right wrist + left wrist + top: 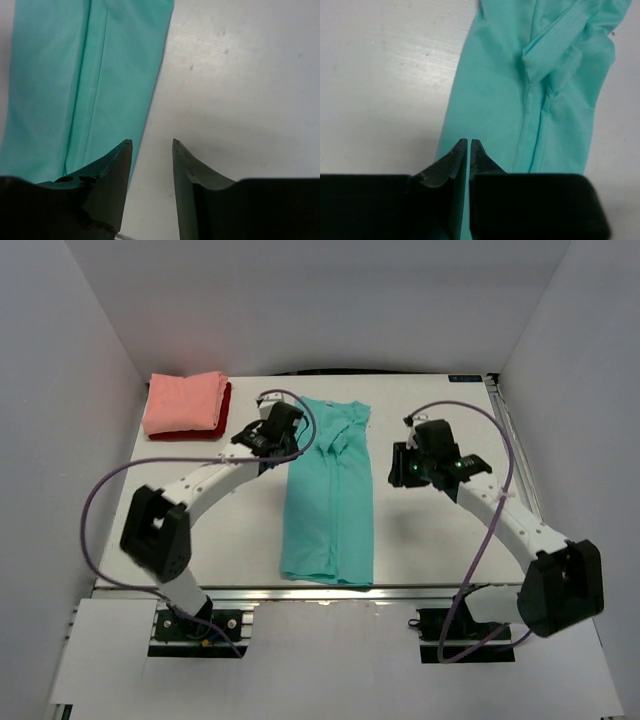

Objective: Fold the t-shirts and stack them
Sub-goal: Rotate the tshirt 90 degrees

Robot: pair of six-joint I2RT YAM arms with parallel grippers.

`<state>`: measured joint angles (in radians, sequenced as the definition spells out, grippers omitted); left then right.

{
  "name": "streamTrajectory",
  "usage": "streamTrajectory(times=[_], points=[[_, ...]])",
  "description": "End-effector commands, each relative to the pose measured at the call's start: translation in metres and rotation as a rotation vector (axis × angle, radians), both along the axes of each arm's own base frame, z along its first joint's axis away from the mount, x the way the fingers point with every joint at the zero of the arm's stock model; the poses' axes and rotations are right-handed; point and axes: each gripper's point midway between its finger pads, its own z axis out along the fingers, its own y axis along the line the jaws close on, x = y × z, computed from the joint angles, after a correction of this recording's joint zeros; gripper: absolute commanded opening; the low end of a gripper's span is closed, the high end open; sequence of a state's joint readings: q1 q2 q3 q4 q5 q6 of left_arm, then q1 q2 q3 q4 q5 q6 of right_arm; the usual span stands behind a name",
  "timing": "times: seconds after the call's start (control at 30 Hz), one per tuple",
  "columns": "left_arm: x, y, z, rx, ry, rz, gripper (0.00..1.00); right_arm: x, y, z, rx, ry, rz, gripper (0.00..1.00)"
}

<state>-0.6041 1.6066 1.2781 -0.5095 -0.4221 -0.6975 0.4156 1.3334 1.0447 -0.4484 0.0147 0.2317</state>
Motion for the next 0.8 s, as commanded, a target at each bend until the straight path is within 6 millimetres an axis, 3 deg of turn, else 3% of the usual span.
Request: streamTrajectory(times=[0.0, 0.1, 0.13, 0.17, 0.2, 0.23, 0.47, 0.77], points=[[0.046, -0.038, 0.019, -0.042, -0.053, -0.177, 0.17, -0.027, 0.032, 0.013, 0.183, -0.022, 0.069, 0.42], [0.078, -0.063, 0.008, -0.048, -0.03, -0.228, 0.13, -0.048, 0.043, -0.006, 0.166, 0.022, 0.11, 0.35], [0.084, -0.068, 0.005, -0.058, -0.025, -0.243, 0.11, -0.057, 0.05, -0.007, 0.169, 0.028, 0.136, 0.26], [0.092, -0.075, -0.013, -0.061, 0.007, -0.259, 0.11, -0.061, 0.054, -0.007, 0.174, 0.025, 0.147, 0.19], [0.104, -0.081, -0.003, -0.077, -0.02, -0.269, 0.11, -0.065, 0.057, -0.01, 0.185, 0.031, 0.147, 0.1], [0.11, -0.083, -0.007, -0.082, -0.012, -0.274, 0.11, -0.073, 0.063, -0.009, 0.192, 0.032, 0.168, 0.07], [0.153, -0.093, -0.049, -0.132, 0.024, -0.302, 0.11, -0.095, 0.08, -0.012, 0.22, 0.039, 0.219, 0.07], [0.185, -0.104, -0.095, -0.188, 0.046, -0.333, 0.12, -0.12, 0.099, -0.04, 0.171, 0.093, 0.284, 0.07]])
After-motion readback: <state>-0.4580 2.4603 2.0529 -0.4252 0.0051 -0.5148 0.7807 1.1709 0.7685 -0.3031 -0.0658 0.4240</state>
